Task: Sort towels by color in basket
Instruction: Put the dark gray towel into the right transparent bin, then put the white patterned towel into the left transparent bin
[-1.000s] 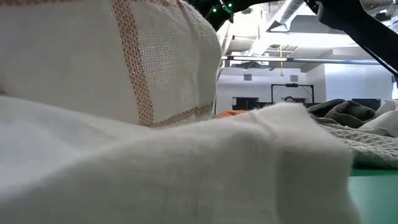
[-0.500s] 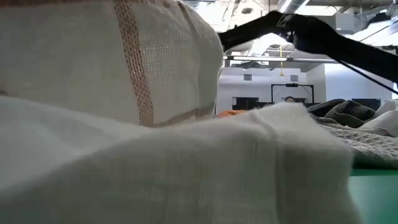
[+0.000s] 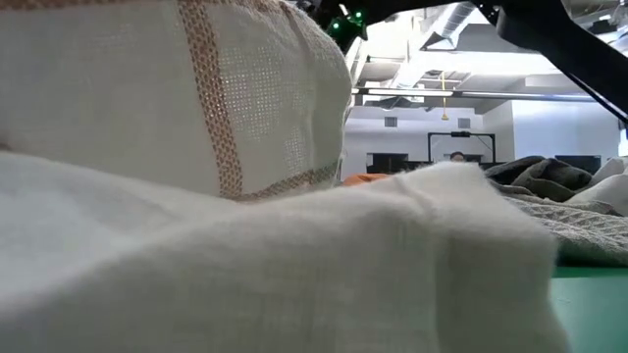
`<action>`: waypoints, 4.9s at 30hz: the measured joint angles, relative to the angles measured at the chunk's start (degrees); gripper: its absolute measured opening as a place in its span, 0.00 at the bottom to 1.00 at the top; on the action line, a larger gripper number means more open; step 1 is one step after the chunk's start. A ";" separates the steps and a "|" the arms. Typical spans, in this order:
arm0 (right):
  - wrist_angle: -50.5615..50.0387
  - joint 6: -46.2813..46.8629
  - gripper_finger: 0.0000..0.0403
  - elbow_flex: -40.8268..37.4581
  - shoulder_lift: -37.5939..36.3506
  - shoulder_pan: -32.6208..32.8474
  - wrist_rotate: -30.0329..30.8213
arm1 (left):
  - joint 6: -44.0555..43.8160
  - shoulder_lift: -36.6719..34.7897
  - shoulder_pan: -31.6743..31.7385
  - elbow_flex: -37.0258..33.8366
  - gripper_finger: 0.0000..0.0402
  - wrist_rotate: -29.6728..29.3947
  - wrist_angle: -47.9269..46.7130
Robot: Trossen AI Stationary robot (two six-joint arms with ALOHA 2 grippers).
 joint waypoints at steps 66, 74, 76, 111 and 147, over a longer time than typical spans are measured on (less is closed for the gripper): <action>-15.75 26.94 0.71 -31.83 -28.45 24.42 26.84 | -2.33 22.63 -3.00 0.42 0.45 14.05 -2.32; 6.05 32.95 0.71 -55.29 -40.38 32.98 30.91 | 4.53 28.42 -6.50 0.44 0.45 29.78 9.82; 11.60 32.86 0.71 -59.69 -41.91 33.75 31.82 | 4.11 29.37 -7.81 0.46 0.45 33.73 13.57; 24.39 31.93 0.71 -66.14 -43.49 33.77 39.50 | -20.51 43.26 -33.53 5.55 0.45 18.36 -7.48; 26.86 32.96 0.71 -66.12 -43.38 35.19 39.17 | -6.64 12.41 -26.12 18.88 0.02 -24.26 -14.89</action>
